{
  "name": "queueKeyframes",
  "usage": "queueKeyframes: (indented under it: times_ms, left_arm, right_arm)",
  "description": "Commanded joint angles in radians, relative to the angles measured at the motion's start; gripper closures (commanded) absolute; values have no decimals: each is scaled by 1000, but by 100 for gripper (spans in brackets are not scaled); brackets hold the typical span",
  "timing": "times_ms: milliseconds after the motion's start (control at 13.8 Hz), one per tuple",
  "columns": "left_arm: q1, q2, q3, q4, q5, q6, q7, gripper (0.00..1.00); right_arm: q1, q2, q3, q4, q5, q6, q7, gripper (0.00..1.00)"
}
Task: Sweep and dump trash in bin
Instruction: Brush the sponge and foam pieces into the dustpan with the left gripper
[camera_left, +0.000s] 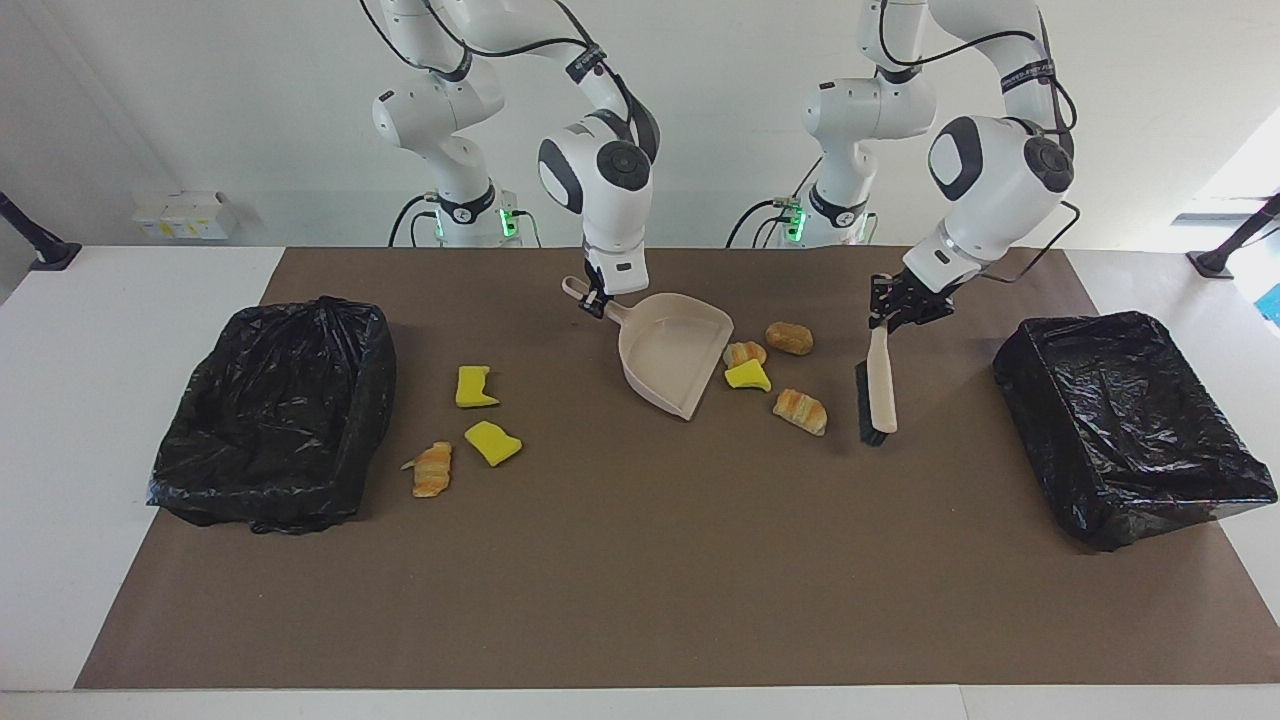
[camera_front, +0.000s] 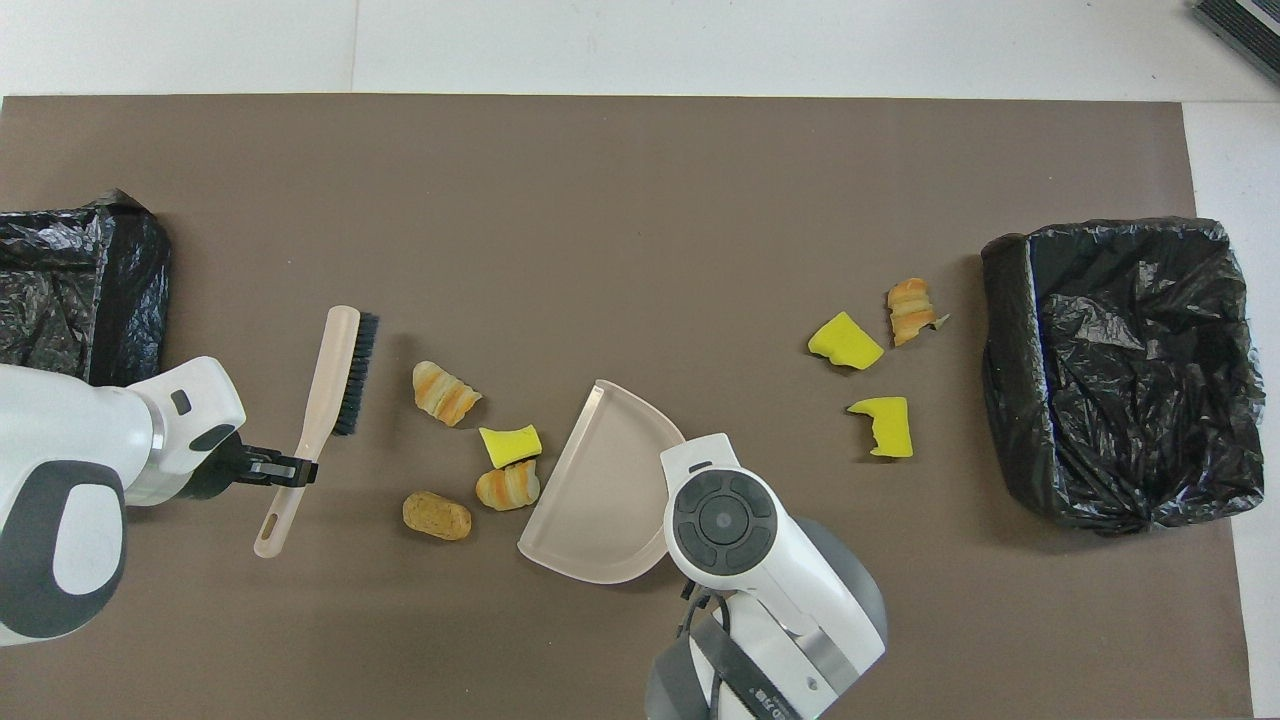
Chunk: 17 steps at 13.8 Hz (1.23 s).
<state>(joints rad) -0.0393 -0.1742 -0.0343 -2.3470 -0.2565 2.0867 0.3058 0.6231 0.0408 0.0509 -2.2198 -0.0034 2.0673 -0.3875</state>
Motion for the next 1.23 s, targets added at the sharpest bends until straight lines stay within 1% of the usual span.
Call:
queueKeyframes:
  times_ms: [0, 145, 363, 581, 799, 1162]
  left_arm:
    - [-4, 61, -12, 20, 14, 47, 18, 100]
    - [-30, 58, -16, 12, 26, 35, 13, 100]
    - [-122, 50, -16, -12, 26, 30, -16, 100]
    - [-212, 44, -16, -21, 26, 21, -101, 100]
    - [-327, 45, -16, -48, 25, 36, -181, 100]
    - [-503, 28, -18, -45, 16, 13, -345, 100]
  right_arm:
    - [4, 31, 4, 15, -10, 28, 38, 100]
    - [4, 31, 4, 17, -7, 28, 39, 100]
    - [4, 33, 4, 20, -10, 30, 38, 100]
    - [27, 30, 9, 11, -10, 43, 3, 100]
    - [30, 22, 9, 0, -10, 45, -89, 100]
    - [37, 19, 9, -1, -17, 45, -113, 100]
